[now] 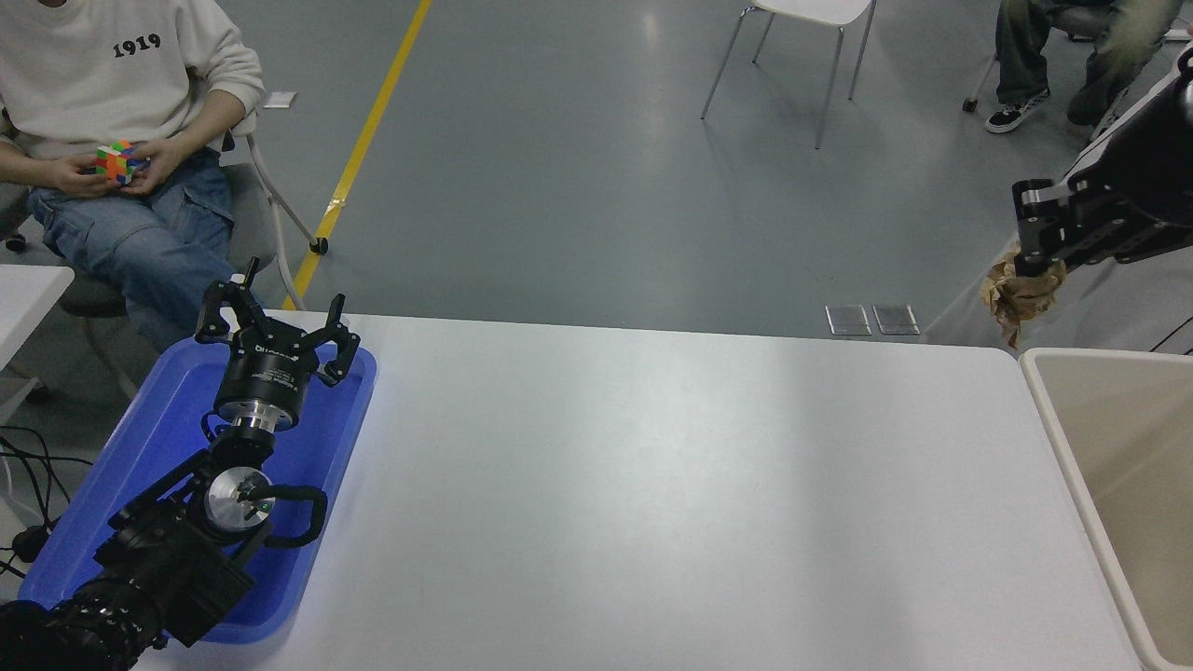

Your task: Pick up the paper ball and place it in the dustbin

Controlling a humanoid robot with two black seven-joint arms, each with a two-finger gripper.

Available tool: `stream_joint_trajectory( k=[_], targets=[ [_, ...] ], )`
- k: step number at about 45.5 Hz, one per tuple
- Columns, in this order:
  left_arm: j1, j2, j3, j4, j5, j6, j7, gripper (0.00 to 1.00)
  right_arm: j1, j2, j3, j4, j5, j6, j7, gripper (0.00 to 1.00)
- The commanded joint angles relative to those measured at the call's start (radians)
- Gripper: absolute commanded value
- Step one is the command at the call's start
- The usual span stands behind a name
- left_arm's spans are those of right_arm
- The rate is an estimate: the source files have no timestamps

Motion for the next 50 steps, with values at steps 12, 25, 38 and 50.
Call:
stream_joint_trajectory(
  k=[12, 25, 38, 50],
  targets=[
    [0.000, 0.000, -0.001, 0.000, 0.000, 0.000, 0.000, 1.00, 0.058, -0.004, -0.042, 0.001, 0.002, 0.000, -0.001, 0.00],
    [0.000, 0.000, 0.001, 0.000, 0.000, 0.000, 0.000, 1.00, 0.038, -0.137, -0.043, -0.004, -0.023, 0.000, -0.004, 0.00],
    [0.000, 0.000, -0.001, 0.000, 0.000, 0.000, 0.000, 1.00, 0.036, -0.220, -0.175, -0.013, -0.101, 0.000, -0.005, 0.00],
    [0.002, 0.000, 0.001, 0.000, 0.000, 0.000, 0.000, 1.00, 0.047, -0.318, -0.276, -0.042, -0.158, 0.000, -0.005, 0.00]
  ],
)
